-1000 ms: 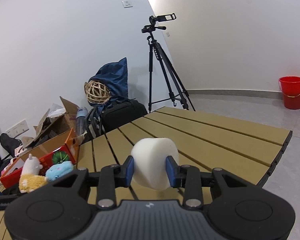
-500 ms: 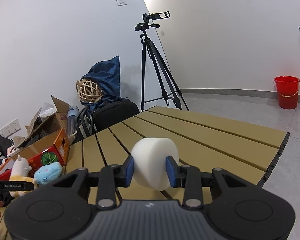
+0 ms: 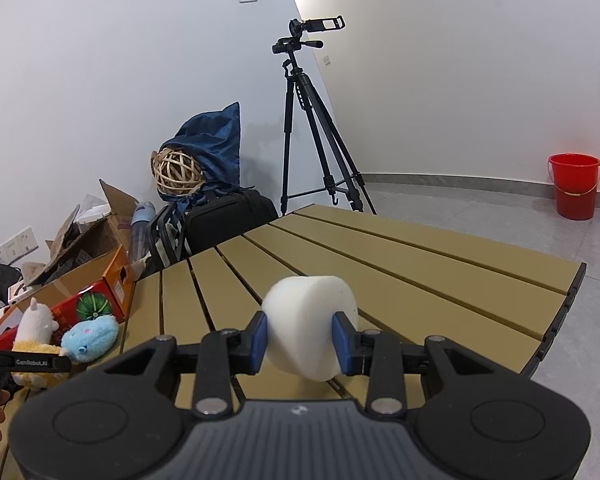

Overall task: Collect trash
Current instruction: 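Lift the foam cylinder with the right gripper while moving the left gripper to the plush alpaca, then close the left gripper on the white-and-yellow plush alpaca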

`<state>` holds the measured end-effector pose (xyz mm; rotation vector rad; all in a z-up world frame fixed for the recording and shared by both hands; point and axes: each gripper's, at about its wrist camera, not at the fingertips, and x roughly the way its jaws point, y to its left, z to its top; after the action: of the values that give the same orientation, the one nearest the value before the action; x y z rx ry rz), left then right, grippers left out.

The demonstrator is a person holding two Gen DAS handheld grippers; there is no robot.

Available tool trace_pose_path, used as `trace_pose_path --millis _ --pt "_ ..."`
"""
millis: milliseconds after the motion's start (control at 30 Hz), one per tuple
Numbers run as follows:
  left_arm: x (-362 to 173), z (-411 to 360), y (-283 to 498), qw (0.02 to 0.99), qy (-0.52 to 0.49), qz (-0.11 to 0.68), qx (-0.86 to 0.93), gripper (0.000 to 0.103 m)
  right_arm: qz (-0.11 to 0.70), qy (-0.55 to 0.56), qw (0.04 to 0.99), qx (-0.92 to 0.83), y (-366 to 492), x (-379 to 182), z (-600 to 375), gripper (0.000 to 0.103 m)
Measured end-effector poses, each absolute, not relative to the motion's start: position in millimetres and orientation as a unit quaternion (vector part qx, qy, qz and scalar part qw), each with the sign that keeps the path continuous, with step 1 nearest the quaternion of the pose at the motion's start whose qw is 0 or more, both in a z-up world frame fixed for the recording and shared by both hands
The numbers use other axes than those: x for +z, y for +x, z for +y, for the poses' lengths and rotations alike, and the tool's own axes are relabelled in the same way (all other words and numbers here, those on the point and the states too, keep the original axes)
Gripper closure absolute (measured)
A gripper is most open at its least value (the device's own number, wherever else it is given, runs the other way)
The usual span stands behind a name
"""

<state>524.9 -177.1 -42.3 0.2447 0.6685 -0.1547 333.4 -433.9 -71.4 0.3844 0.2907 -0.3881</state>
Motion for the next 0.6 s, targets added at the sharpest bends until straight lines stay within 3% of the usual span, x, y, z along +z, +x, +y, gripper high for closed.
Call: trace_pose_path --millis 600 --pt "-36.6 -171.7 515.2 0.942 0.100 0.313 -0.067 0.004 0.138 0.192 0.955 -0.181 326.2 -68.4 -434.7 0.069"
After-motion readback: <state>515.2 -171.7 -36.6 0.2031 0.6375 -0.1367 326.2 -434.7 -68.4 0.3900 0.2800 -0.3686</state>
